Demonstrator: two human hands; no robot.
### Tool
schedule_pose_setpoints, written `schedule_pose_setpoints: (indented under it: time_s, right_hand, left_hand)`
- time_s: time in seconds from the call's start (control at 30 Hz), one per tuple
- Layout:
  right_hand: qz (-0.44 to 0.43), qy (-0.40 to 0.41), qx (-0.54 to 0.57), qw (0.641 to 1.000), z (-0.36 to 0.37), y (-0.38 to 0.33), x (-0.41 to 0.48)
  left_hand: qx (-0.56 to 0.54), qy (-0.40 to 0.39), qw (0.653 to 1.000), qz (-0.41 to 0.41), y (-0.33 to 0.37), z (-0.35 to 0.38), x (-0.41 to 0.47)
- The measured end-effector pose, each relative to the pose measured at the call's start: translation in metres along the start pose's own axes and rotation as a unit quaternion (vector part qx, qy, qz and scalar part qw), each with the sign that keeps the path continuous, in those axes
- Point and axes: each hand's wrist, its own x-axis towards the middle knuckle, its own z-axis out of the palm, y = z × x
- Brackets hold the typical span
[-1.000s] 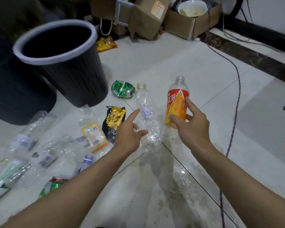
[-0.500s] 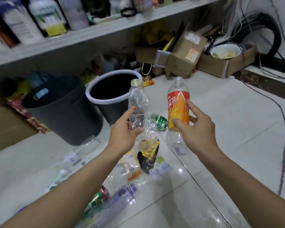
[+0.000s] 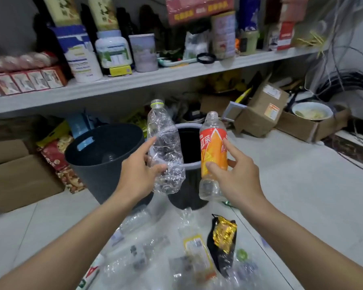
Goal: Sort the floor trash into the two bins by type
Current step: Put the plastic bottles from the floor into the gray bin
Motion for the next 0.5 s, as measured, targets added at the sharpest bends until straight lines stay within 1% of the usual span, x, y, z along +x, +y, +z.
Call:
schedule_pose_setpoints:
  time_s: [0.2,0.3,0.4,0.5]
  right_hand:
    - [0.013,-0.037,0.05,0.998,0.083,-0.035,0.014]
    - [0.008,-0.047,0.053,0.997,0.12,-0.047,0.023]
    - [0.017,-0.056,0.064,0.996,0.15,-0.056,0.033]
    - [0.022,-0.062,0.074,0.995,0.173,-0.063,0.045]
  left_hand:
    - [0.03,0.044,0.998,-0.028,-0.046,-0.066,0.034]
    - [0.052,0.061,0.995,-0.052,-0.071,-0.092,0.046]
    - [0.049,0.07,0.994,-0.074,-0.091,-0.11,0.062]
    - [0.038,0.081,0.993,-0.077,-0.108,-0.123,0.084]
